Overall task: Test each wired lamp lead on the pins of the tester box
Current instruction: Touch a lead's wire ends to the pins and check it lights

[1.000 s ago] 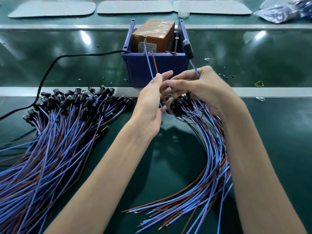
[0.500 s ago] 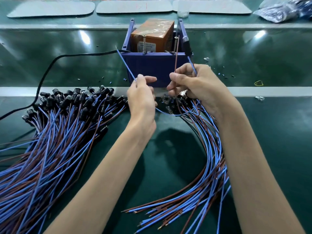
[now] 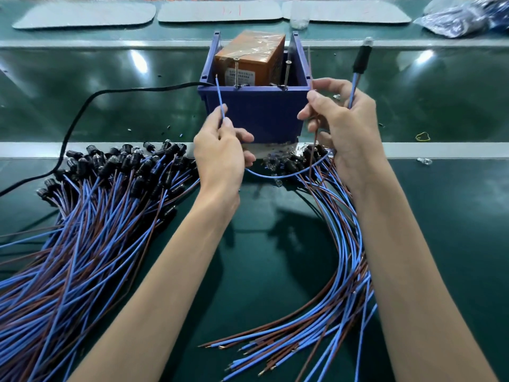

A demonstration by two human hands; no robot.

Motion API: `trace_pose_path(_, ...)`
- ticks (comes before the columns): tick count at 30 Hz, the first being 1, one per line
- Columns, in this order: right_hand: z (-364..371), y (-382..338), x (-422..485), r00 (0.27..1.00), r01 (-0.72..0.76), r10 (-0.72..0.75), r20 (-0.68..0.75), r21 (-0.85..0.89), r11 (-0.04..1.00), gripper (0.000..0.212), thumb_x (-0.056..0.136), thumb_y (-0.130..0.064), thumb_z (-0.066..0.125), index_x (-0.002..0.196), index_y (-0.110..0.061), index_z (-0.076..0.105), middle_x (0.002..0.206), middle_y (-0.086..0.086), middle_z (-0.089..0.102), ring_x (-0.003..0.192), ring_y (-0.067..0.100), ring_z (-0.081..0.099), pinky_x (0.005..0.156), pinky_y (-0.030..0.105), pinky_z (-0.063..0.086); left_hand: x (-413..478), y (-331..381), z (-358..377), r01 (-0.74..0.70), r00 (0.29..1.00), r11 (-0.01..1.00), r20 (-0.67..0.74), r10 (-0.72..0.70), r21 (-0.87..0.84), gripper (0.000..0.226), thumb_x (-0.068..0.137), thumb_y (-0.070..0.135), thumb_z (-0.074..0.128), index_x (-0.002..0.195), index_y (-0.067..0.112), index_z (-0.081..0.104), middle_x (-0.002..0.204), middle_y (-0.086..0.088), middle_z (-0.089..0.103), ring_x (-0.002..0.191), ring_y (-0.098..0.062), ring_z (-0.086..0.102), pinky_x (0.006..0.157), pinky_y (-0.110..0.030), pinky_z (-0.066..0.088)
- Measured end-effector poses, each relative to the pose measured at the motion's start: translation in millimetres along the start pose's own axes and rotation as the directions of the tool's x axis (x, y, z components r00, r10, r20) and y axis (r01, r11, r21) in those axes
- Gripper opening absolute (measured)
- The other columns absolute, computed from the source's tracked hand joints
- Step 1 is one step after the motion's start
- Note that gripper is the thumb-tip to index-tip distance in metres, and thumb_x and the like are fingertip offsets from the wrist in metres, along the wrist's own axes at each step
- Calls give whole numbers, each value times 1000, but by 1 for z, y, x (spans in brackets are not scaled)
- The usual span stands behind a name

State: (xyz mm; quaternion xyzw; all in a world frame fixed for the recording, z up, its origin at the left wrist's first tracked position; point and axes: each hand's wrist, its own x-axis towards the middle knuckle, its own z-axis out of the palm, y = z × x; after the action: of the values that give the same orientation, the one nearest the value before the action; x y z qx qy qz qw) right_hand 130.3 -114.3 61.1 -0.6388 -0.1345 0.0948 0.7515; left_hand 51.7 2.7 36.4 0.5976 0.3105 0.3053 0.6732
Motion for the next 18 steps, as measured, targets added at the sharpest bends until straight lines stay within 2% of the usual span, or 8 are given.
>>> trace_pose_path(2,-1,0,1,1000,-7,8,-19,21,1000,14,93,-4,57,107,-7,57,58,-1,64,43,5,46,39,12,32,2,3,-4,-14,1000,999,-9,14,-29,12,103,14,36,107,19,46,57,7,66,33,-7,47,41,-16,40)
trace_pose_path(4,-1,1,2,1000,-18,18,-24,27,999,13,93,-4,56,105,-7,57,58,0,63,42,4,45,38,11,30,3,5,-8,-12,999,997,-35,9,-76,12,102,12,38,93,21,40,61,6,70,33,-10,50,41,-16,41)
trace_pose_path(8,0,3,2,999,-35,35,-19,5,999,10,93,-4,55,96,-12,61,56,-2,64,42,4,42,38,11,28,9,7,-14,5,996,993,-88,-15,-116,12,99,11,47,89,18,48,72,4,72,36,-9,52,43,-17,41)
trace_pose_path(11,2,5,3,997,-62,62,-42,3,998,15,94,-3,53,90,-14,62,55,-5,64,41,2,41,37,11,27,14,7,-15,35,993,987,-102,-51,-155,17,96,5,48,86,16,56,75,3,71,36,-4,47,42,-15,37)
trace_pose_path(14,3,7,5,992,-89,88,-86,-5,996,20,92,1,48,87,-13,61,59,-4,66,39,2,39,36,12,25,17,7,-13,46,994,982,-93,-64,-181,27,93,-3,39,89,14,60,79,1,69,40,-2,46,44,-13,36)
trace_pose_path(18,2,8,8,988,-104,104,-115,8,995,26,87,5,43,84,-12,62,64,0,68,40,4,40,34,13,23,15,6,-11,18,998,982,-62,-30,-188,31,95,-8,35,111,7,56,89,-1,66,53,-1,62,57,-12,44)
